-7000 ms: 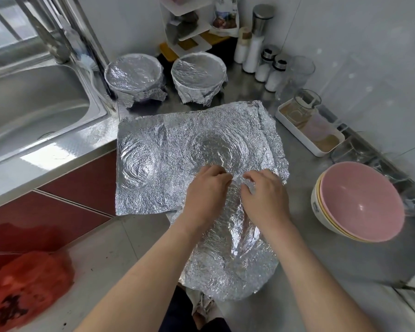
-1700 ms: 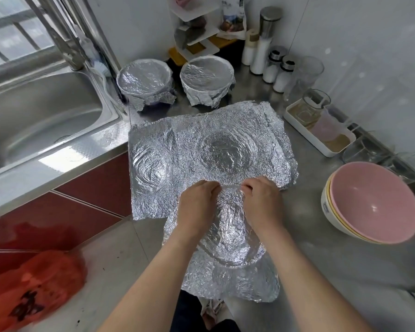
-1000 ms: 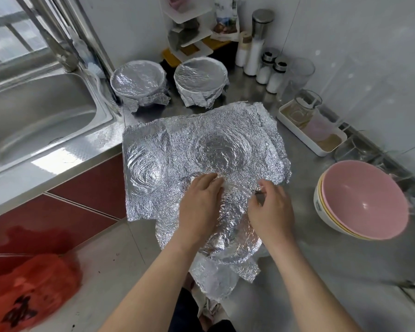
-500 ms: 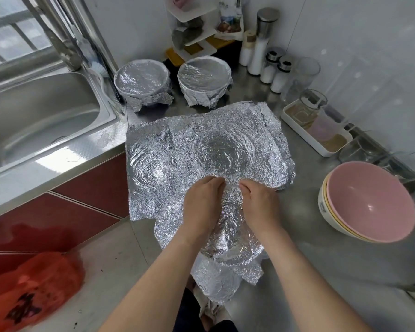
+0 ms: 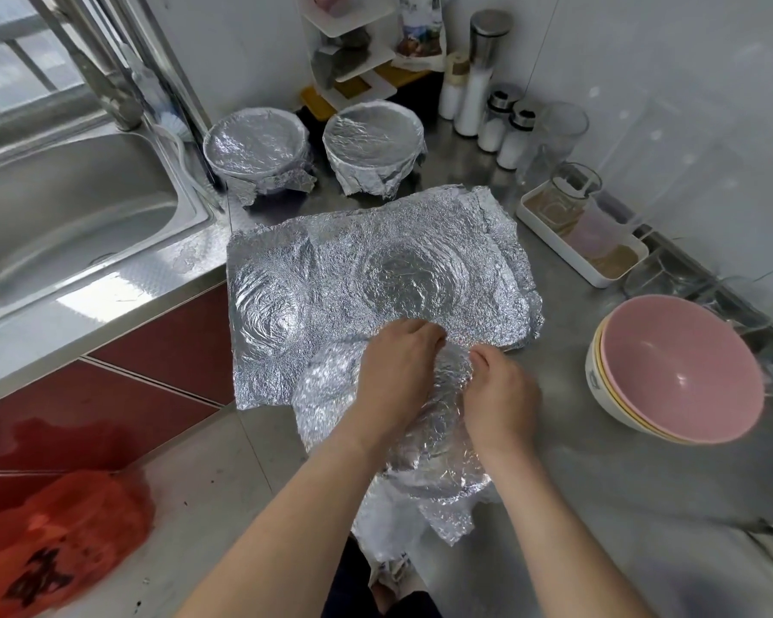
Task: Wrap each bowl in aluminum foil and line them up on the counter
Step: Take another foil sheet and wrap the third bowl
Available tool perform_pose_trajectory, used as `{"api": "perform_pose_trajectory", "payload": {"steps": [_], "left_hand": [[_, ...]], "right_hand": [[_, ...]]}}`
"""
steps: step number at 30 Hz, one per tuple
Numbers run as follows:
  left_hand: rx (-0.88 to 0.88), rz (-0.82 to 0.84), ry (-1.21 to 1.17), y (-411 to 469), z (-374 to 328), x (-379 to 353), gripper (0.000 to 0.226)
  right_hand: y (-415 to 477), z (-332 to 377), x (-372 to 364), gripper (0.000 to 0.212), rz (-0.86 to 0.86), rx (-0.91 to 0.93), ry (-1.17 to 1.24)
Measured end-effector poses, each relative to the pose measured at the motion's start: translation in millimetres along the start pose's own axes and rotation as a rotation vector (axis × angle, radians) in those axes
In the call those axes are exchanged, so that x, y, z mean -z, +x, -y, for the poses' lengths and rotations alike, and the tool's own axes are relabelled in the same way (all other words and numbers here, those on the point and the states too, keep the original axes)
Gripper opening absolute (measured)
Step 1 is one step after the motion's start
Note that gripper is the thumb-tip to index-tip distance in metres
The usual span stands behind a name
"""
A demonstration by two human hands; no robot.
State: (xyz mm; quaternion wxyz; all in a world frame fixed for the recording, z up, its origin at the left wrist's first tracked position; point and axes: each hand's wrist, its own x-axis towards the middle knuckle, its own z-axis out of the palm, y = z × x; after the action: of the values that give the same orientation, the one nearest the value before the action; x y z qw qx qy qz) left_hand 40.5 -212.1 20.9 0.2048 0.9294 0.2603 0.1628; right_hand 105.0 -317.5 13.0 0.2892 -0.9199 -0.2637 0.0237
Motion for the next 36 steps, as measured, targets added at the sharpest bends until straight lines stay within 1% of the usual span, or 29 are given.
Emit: {"api": "perform_pose_trajectory", "payload": {"steps": [1,3,6,9,11,13,16,19,21,29,33,36], "left_hand": [[-0.023,-0.035,-0.003,1,-1,0,0.013],[0.014,-0.104,-0.025,-2,1,1,0.017],[0.110,-0.146,-0.022,-13,10,3,0.017],[0.117,-0.136,-0.002,-20,18,0,0.016],[0.117,-0.125,0.004,-21,20,-2,0.017],[0.119,-0.124,-0.009,-20,19,-1,0.016],[0.129,-0.130,-0.033,-18,21,-2,0.016],[0.119,-0.124,-0.050,-16,21,-4,0.017],[0.136,-0.107,-0.074,-14,22,-4,0.019],[0.241,0.000,-0.134,-3,20,-1,0.020],[0.216,0.046,-0.122,0,17,4,0.018],[0.136,0.071,-0.143,0,14,8,0.016]], "right_hand": [[-2,-1,1,0.016,-0.045,-0.038,0.026],[-5,-4,-1,0.015,-0.090,-0.113,0.070],[-9,-12,-6,0.018,-0.064,-0.190,0.095],[-11,-12,-4,0.019,-0.044,-0.211,0.083],[-8,-8,1,0.020,-0.058,-0.164,0.076],[0,-4,5,0.022,-0.061,-0.040,0.087],[17,3,2,0.020,0.062,0.147,0.092],[28,8,-3,0.019,0.188,0.230,0.090],[31,9,-5,0.019,0.213,0.239,0.102],[32,10,-10,0.016,0.234,0.158,0.080],[26,9,-7,0.010,0.202,0.144,0.067],[15,4,0,0.008,0.137,0.104,0.049]]}}
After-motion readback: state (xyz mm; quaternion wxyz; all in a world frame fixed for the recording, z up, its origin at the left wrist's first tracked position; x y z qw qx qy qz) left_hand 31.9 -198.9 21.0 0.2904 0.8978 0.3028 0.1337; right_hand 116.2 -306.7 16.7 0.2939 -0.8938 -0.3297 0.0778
